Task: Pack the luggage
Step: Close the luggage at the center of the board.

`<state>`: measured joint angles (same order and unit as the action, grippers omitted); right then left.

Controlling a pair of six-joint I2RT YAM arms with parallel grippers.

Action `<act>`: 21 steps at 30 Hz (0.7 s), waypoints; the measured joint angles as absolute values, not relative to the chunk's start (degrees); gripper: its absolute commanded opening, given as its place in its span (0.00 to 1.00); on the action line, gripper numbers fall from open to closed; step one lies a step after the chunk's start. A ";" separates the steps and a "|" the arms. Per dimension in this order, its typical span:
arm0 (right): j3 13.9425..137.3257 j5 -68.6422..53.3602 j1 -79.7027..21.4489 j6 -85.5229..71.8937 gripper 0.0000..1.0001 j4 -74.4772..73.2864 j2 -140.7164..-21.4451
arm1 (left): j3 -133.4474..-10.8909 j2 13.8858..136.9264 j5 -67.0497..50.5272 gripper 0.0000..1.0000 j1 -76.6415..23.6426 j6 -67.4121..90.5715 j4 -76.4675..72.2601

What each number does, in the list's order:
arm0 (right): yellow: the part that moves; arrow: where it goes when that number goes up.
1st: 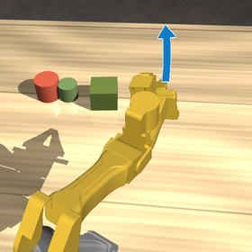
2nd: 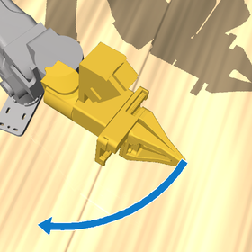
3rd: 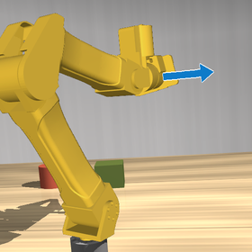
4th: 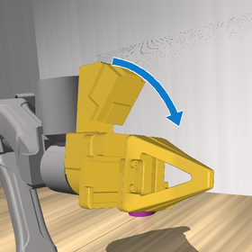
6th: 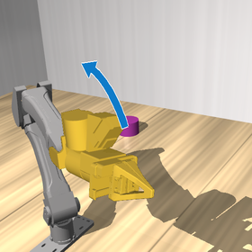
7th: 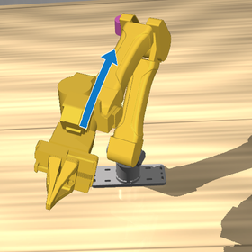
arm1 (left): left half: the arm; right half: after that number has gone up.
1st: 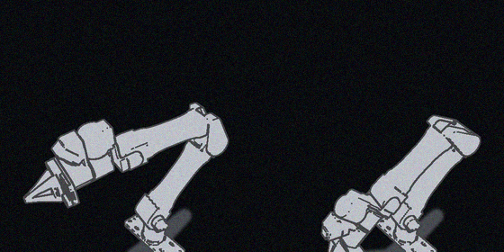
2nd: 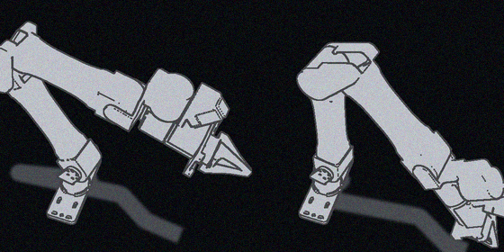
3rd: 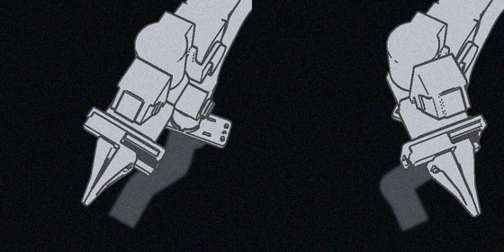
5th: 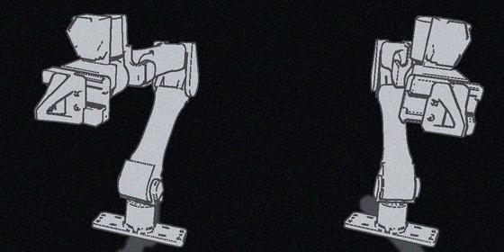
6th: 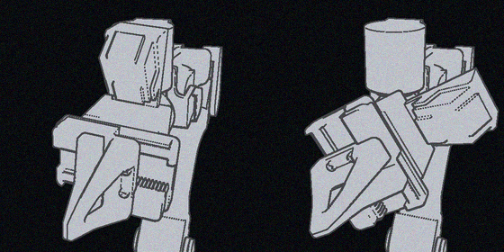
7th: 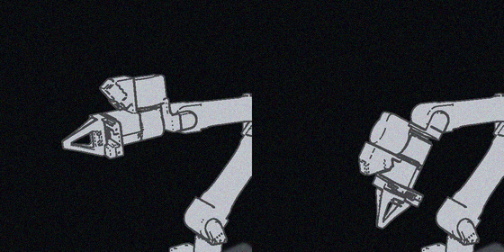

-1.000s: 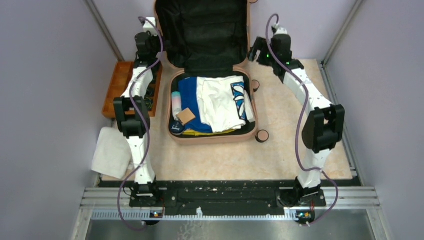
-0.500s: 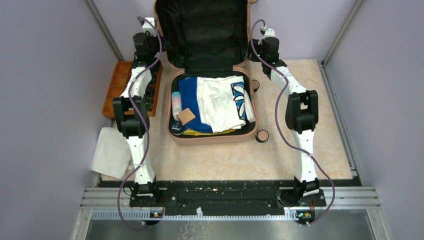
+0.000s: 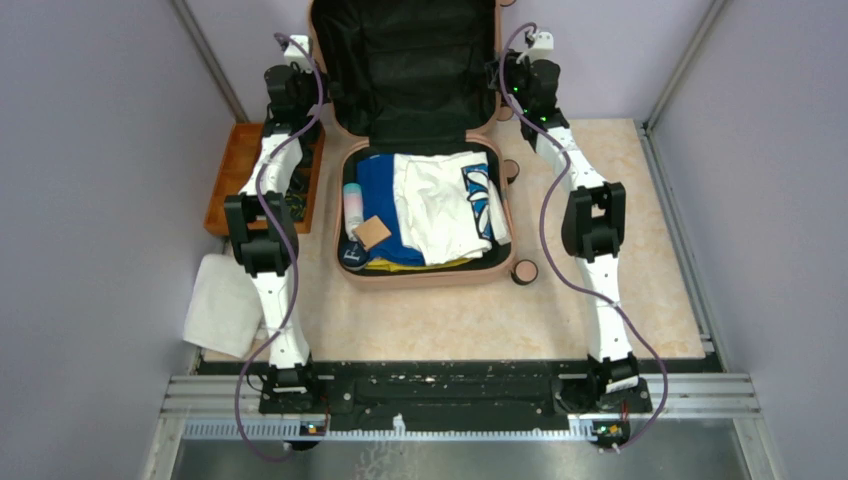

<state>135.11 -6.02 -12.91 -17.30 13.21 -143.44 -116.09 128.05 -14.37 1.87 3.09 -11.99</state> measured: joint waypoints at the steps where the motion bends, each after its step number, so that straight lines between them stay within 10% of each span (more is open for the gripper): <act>1: 135.11 -6.24 -12.97 -17.61 0.31 13.91 -143.44 | -116.09 128.05 -14.46 0.00 1.87 2.98 -11.99; 6: 135.33 -5.89 -13.41 -17.08 0.00 14.98 -143.65 | -116.09 128.05 -15.38 0.00 1.98 2.63 -12.03; 21: 112.14 -5.48 -12.45 -15.00 0.00 30.04 -133.34 | -114.30 125.71 -22.70 0.00 1.67 1.06 -13.93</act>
